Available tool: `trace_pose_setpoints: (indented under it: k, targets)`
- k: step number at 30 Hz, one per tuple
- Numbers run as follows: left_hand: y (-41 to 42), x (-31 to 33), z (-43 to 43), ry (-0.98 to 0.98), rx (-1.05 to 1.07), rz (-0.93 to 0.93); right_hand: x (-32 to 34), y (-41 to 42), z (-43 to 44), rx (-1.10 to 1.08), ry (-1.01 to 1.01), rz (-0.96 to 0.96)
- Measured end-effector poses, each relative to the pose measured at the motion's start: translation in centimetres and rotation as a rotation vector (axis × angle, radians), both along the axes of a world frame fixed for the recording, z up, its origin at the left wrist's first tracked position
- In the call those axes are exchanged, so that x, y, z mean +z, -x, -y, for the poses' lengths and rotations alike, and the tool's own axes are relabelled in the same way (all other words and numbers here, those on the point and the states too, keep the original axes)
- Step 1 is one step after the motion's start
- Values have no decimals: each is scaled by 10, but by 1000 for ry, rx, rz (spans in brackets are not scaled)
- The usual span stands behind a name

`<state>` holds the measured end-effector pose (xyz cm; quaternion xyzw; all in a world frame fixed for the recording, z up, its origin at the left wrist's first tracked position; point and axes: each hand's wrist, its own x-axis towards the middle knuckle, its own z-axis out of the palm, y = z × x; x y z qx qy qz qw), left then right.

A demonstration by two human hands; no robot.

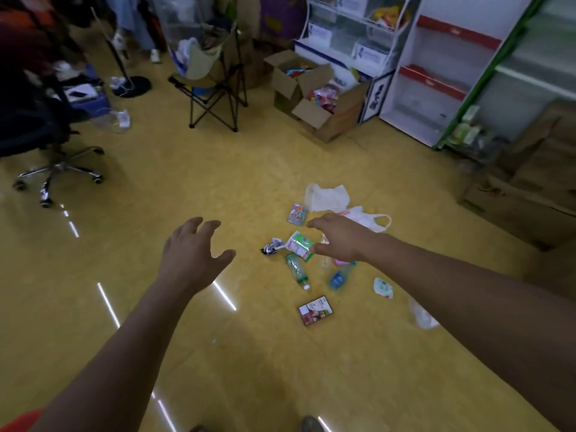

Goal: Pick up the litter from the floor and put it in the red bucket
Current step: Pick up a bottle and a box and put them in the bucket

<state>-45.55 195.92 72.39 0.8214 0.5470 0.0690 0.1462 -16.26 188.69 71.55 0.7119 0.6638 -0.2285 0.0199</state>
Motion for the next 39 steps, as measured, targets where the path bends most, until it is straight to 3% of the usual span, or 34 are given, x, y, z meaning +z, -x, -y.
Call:
trace_pose_setpoints:
  k: [13,27,39]
  targets:
    - [-100,-31,-22,32,-217,-60,-42,-82,53,-269,103,-58]
    - [-197,-110,-160,173,-366,-100,-107,-153,-7,-563,298,-103]
    - [-235,-211,-183,307,-357,-142,-214,-166,-31,-562,498,-195]
